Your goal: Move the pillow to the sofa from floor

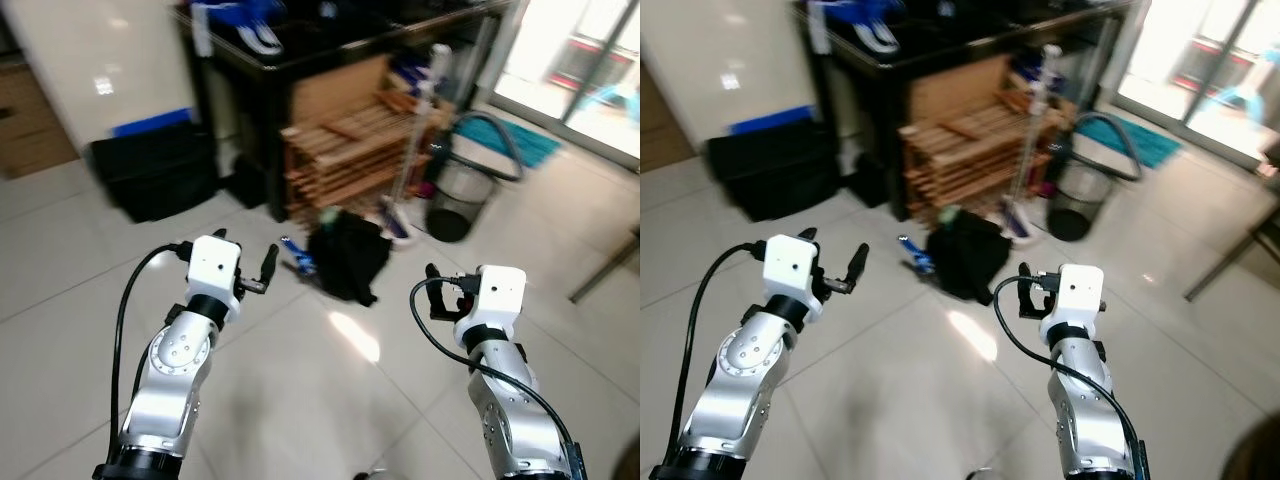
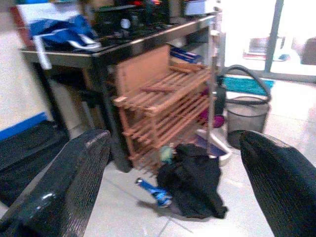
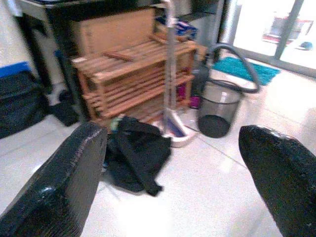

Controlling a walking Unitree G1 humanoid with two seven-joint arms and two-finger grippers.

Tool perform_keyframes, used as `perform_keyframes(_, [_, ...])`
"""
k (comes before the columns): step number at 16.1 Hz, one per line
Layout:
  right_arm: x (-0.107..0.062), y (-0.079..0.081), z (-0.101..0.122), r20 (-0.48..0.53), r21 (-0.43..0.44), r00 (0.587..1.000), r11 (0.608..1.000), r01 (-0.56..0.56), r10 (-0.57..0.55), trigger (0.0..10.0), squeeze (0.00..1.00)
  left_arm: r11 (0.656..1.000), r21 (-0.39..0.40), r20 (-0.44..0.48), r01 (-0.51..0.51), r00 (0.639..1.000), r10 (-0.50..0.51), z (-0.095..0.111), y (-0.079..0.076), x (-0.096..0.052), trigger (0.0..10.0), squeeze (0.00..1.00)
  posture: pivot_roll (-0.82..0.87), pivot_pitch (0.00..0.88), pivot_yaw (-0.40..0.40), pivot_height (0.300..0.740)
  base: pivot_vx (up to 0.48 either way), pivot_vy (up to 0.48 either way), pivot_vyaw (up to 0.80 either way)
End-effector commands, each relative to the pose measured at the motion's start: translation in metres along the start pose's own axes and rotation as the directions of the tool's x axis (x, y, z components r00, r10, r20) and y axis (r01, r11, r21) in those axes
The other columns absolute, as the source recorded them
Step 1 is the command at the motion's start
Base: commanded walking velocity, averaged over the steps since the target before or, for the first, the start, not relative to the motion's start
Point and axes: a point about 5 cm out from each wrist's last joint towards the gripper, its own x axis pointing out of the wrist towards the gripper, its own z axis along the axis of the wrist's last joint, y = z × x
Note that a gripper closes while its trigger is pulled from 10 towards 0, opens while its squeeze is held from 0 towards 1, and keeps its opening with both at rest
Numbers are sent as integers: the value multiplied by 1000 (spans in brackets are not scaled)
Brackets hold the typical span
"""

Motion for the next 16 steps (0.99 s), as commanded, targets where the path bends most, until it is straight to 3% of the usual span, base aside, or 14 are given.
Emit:
perform_keyframes(1, [1,-1,-1,-8,-2,1000,1000,9,-9,10000,0,1000,2,-19,11,1000,-11,-3,-1,-1,10000,0,-28,0,0,740,0,0,-800])
perform_keyframes(4, [-1,-5,-2,-18,-13,999,999,36,-36,10000,0,998,-60,-56,-21,998,18,-5,2,1,10000,0,-32,0,7,740,0,0,-800])
perform_keyframes(7, [-3,-10,-4,-25,-84,998,994,63,-65,10000,0,1000,7,-48,11,999,-11,-5,0,2,10000,0,-36,0,14,740,0,0,-800])
perform_keyframes(11, [-7,-11,-5,-54,60,995,995,84,-81,10000,0,995,98,-33,21,999,-18,-6,-2,5,10000,0,-48,0,30,740,0,0,-800])
perform_keyframes(15, [-8,-15,-6,-66,14,992,994,109,-108,10000,0,992,122,-26,19,1000,-16,-7,-4,6,10000,0,-52,0,36,740,0,0,-800])
perform_keyframes(16, [-9,-17,-5,-55,-37,990,991,131,-133,10000,0,993,114,-24,23,1000,-20,-7,-5,6,10000,0,-52,0,36,740,0,0,-800])
